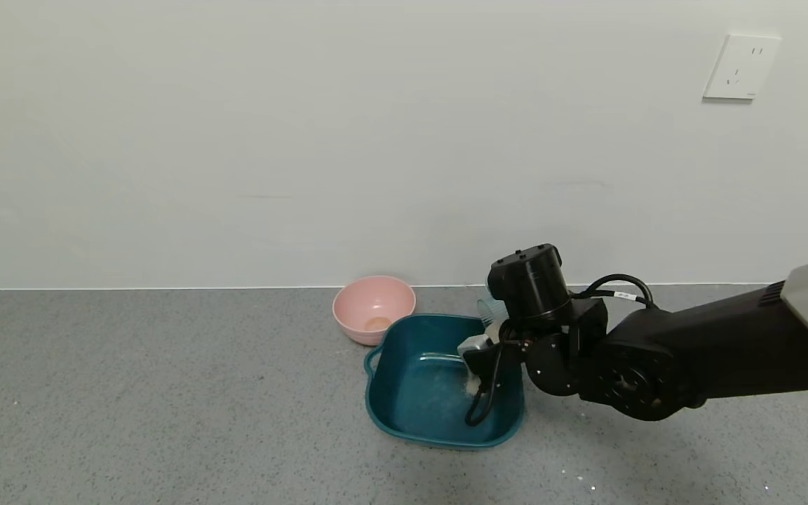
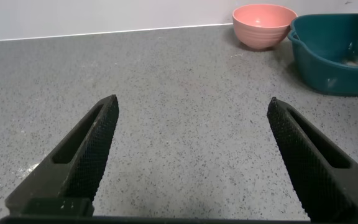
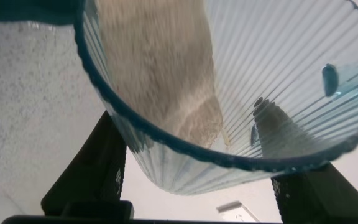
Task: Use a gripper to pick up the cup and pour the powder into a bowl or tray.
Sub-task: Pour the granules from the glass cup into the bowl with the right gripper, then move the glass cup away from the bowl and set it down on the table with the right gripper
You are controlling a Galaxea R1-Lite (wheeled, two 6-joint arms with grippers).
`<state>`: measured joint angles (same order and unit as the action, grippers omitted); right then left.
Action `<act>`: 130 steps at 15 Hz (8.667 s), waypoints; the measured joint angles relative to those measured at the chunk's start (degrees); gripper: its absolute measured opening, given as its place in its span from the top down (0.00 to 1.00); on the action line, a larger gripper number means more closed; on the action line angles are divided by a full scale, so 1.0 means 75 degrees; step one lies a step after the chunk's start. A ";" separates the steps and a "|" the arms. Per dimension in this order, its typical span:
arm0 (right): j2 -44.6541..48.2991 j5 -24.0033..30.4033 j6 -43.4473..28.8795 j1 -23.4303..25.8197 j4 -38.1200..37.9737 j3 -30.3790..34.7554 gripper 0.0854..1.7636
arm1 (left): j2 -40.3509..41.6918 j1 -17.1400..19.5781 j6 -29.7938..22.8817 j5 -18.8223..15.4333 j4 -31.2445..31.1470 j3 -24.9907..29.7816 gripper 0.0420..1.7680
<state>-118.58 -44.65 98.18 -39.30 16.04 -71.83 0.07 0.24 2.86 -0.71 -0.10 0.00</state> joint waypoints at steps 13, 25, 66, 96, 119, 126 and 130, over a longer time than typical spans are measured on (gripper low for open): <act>-0.0076 -0.0245 0.0338 -0.0257 -0.0046 -0.0021 0.26 | 0.0000 0.0000 0.0000 0.0000 0.0003 0.0000 0.03; -0.0078 -0.0289 0.0356 -0.0315 -0.0046 -0.0011 0.26 | 0.0000 0.0000 0.0000 0.0000 0.0003 0.0000 0.03; 0.2381 0.1430 -1.2615 0.0536 0.0024 0.3337 0.26 | 0.0000 0.0000 0.0000 0.0003 0.0000 0.0000 0.03; -0.1598 0.2931 -1.2893 0.3308 0.6563 0.2815 0.26 | 0.0000 0.0000 0.0003 0.0003 0.0003 0.0000 0.03; -0.1838 0.3183 -1.2977 0.3252 0.6487 0.2973 0.09 | 0.0000 0.0000 0.0000 0.0003 0.0000 0.0000 0.03; -0.0923 0.3316 -1.3611 0.3131 0.4938 0.3197 0.06 | 0.0000 0.0000 0.0000 0.0000 0.0000 0.0000 0.03; -0.0242 0.3313 -1.3788 0.3002 0.4369 0.3384 0.05 | 0.0000 0.0000 0.0000 0.0000 0.0003 0.0000 0.03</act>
<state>-120.39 -19.81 -5.23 -16.79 48.81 -46.45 0.07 0.24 2.86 -0.71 -0.07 0.00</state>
